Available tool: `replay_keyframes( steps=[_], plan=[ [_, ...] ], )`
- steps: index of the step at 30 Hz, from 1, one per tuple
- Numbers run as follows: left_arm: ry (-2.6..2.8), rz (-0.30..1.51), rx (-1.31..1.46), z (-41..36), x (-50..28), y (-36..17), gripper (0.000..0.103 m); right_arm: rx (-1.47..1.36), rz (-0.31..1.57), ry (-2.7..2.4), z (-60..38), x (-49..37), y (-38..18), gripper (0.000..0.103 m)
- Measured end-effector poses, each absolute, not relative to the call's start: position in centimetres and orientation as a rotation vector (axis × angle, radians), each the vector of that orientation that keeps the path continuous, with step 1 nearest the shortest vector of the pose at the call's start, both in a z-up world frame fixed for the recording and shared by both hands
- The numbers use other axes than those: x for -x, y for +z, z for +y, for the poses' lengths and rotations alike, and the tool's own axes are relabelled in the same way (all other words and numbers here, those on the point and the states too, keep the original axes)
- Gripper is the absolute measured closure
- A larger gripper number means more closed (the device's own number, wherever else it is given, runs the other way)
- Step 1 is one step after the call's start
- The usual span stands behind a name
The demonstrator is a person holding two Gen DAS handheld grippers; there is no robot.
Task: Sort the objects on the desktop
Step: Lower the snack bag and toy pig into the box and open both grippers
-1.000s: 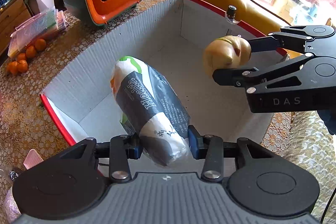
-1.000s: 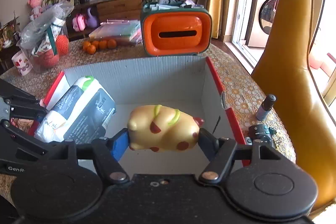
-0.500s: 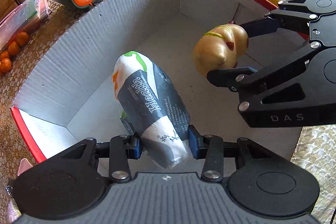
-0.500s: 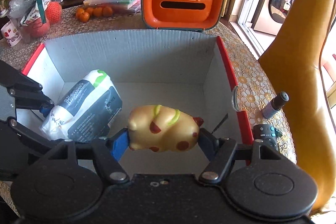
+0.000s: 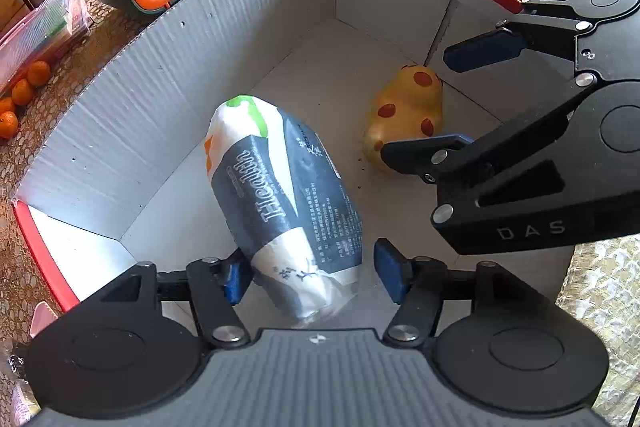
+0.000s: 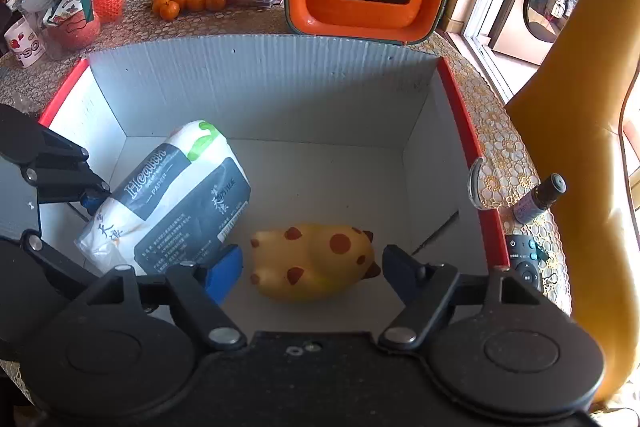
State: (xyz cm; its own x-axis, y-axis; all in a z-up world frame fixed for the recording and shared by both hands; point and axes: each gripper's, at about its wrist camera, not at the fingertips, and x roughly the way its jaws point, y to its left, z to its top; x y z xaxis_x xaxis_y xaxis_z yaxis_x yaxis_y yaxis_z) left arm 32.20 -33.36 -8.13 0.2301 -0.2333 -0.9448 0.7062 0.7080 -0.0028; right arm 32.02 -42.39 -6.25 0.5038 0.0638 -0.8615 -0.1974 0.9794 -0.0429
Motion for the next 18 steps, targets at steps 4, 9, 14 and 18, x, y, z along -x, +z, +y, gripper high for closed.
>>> replay_keyframes(
  steps=[4,9,14,18],
  plan=[
    [-0.683,1.157,-0.464,-32.6,-31.4,-7.8,0.036,0.095,1.024,0.167,-42.8,-31.8,-5.7,0.022],
    [-0.684,1.119,-0.418,-31.3,-30.6,-6.1,0.036,0.053,1.01,0.18,-43.1,-31.2,-4.6,0.019],
    [-0.692,1.068,-0.348,-30.1,-29.4,-3.9,0.036,0.005,0.983,0.199,-43.3,-29.9,-3.1,0.018],
    [-0.686,1.021,-0.289,-28.6,-27.9,-2.3,0.036,-0.003,0.945,0.224,-43.1,-28.5,-1.7,0.014]
  ],
)
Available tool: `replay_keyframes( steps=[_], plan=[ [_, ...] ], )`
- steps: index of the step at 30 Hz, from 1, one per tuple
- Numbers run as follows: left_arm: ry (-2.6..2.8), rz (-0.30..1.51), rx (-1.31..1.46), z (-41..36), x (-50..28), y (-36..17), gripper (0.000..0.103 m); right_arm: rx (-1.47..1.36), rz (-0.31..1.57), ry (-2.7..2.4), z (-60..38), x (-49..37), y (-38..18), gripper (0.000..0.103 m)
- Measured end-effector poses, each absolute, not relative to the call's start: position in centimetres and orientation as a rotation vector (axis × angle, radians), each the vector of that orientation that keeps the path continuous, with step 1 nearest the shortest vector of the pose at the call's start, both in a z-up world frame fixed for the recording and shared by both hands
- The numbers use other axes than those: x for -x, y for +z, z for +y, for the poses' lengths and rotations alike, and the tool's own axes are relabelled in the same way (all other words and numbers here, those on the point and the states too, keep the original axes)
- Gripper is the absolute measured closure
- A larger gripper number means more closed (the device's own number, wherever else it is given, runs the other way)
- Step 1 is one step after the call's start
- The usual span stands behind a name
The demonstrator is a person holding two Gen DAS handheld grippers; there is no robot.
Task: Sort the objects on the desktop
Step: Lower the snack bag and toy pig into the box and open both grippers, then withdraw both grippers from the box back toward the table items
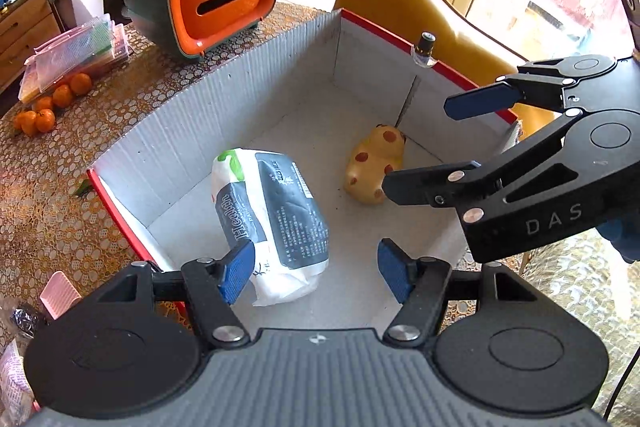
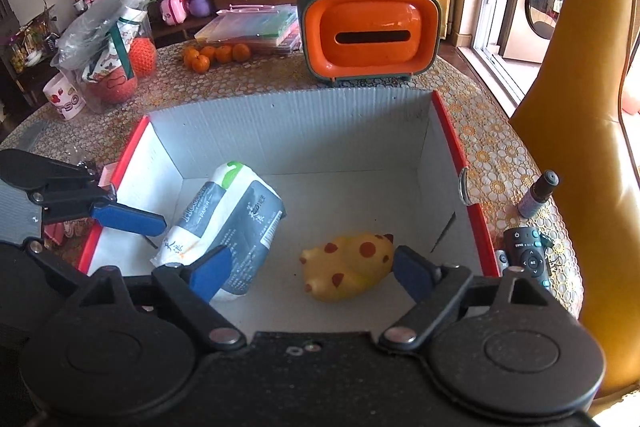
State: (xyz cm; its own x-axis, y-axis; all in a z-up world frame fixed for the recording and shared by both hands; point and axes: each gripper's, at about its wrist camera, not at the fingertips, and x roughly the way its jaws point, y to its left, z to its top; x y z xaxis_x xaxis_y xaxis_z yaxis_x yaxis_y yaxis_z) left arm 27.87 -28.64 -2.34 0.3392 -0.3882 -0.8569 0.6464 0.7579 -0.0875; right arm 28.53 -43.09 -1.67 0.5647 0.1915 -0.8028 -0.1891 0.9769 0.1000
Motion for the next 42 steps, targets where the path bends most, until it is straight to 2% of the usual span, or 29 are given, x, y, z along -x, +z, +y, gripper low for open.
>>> replay_keyframes(
  steps=[17,19,25,31,39,41,42],
  plan=[
    [-0.609,0.86,-0.228,-22.6,-21.6,2.1,0.036,-0.033,0.807,0.335,-40.7,-22.7,2.5,0.001],
    [-0.609,0.85,-0.232,-22.1,-20.9,2.2,0.03,-0.033,0.791,0.341,-40.1,-22.1,2.9,0.001],
    [-0.602,0.813,-0.229,-20.0,-18.9,2.7,0.02,-0.038,0.755,0.372,-38.0,-20.2,3.7,0.001],
    [-0.602,0.792,-0.184,-17.1,-17.3,3.0,0.015,-0.039,0.73,0.391,-35.7,-18.9,4.1,0.001],
    [-0.565,0.771,-0.085,-12.4,-15.3,2.7,0.013,-0.013,0.713,0.411,-32.3,-17.3,4.1,0.001],
    [-0.545,0.758,-0.057,-11.2,-14.8,2.7,0.001,-0.012,0.707,0.417,-31.4,-16.9,3.9,0.001],
    [-0.535,0.746,-0.046,-10.5,-14.5,2.6,0.0,-0.014,0.705,0.42,-31.0,-16.8,3.8,0.001]
  ],
)
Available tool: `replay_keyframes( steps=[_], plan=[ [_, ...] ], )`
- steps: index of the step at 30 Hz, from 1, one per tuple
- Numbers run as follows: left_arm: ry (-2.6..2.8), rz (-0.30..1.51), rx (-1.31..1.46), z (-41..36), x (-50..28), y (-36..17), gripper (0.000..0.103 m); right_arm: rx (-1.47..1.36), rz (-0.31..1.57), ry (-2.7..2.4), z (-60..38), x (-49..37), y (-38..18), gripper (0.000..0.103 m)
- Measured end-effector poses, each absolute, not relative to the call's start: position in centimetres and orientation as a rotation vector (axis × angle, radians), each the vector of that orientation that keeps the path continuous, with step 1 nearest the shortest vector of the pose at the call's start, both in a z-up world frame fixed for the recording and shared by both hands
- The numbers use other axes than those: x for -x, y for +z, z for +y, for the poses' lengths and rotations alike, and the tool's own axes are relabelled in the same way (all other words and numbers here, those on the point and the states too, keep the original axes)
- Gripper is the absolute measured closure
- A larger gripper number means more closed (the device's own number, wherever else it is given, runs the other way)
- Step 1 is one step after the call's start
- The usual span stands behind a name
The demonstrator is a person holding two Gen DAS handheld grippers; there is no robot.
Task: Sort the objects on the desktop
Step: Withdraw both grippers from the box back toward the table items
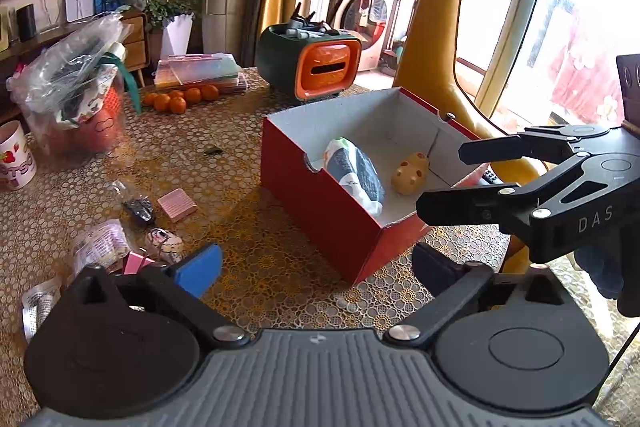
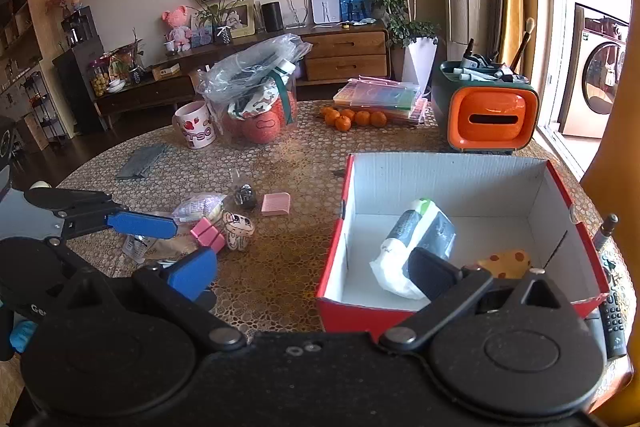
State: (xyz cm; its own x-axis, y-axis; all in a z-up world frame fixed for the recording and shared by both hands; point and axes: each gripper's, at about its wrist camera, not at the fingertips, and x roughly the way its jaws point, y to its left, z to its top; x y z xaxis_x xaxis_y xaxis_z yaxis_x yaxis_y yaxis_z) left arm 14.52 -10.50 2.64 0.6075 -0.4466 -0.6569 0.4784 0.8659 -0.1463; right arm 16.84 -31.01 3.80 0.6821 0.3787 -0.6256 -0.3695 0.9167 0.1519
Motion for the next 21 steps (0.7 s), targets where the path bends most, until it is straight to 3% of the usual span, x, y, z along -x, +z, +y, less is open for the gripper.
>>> replay_keyframes(
  steps=[21],
  plan=[
    [-0.243,0.712,-0.012,0.3,-12.5,-1.1,0.0,-0.008,0.705,0.421,-23.1,-16.8,1.0,0.001]
  ],
)
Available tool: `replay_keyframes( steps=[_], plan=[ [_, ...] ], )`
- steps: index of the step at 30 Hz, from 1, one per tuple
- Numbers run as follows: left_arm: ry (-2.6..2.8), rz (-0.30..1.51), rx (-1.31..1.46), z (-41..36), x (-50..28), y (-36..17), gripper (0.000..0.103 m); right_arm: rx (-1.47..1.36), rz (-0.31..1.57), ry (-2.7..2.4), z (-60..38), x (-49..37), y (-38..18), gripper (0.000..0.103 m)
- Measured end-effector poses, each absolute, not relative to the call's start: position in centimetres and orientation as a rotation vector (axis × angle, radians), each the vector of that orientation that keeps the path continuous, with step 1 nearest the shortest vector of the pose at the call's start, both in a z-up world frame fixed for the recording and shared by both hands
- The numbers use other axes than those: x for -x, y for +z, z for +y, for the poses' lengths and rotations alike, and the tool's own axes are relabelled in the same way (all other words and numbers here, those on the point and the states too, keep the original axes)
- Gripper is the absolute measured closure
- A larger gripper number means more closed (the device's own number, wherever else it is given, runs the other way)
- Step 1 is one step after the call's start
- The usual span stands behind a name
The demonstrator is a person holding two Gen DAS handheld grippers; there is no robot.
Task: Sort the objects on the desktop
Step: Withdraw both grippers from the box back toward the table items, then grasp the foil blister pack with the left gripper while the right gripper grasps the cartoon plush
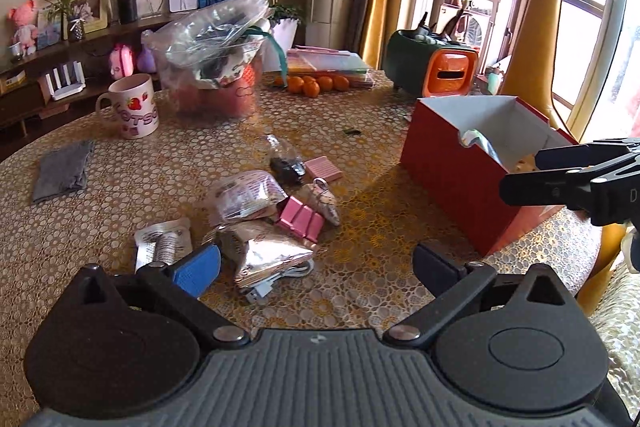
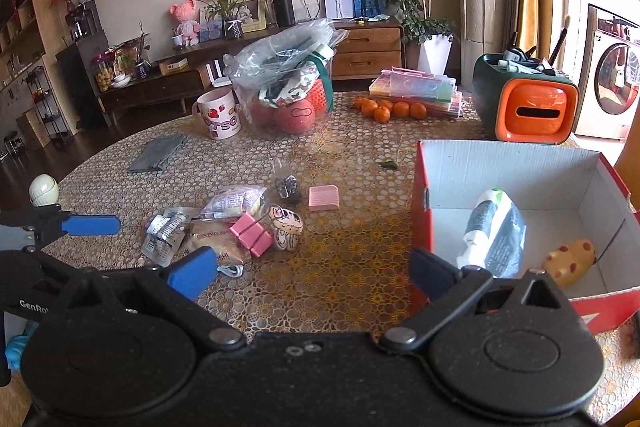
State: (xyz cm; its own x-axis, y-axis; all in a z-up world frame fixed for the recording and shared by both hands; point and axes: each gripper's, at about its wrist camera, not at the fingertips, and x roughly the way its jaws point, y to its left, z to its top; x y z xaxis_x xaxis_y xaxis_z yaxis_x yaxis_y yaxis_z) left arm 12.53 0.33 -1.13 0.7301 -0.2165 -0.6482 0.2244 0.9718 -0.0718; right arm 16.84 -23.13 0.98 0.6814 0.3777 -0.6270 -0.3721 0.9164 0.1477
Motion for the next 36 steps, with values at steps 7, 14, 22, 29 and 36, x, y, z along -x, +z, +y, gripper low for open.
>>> replay_keyframes(
  steps=[7,14,22,29,36],
  plan=[
    [-0.177,0.733,-0.002,3.0,-13.7,-2.9,0.0,0.001,0.728,0.438,-21.5,-18.1,-0.4,0.001],
    [-0.111,0.755,0.001,4.9,-15.6,-4.6,0.0,0.059,0.741,0.459,-19.4,-19.9,-2.3,0.001],
    [-0.03,0.797,0.038,7.5,-18.1,-6.8,0.0,0.078,0.788,0.471,-17.8,-22.2,-4.5,0.001],
    [0.027,0.825,0.036,9.0,-19.9,-8.3,0.0,0.123,0.822,0.481,-16.6,-23.8,-6.6,0.006],
    [0.053,0.853,-0.007,9.2,-21.4,-9.9,0.0,0.184,0.833,0.485,-15.3,-25.8,-8.3,0.015]
  ],
)
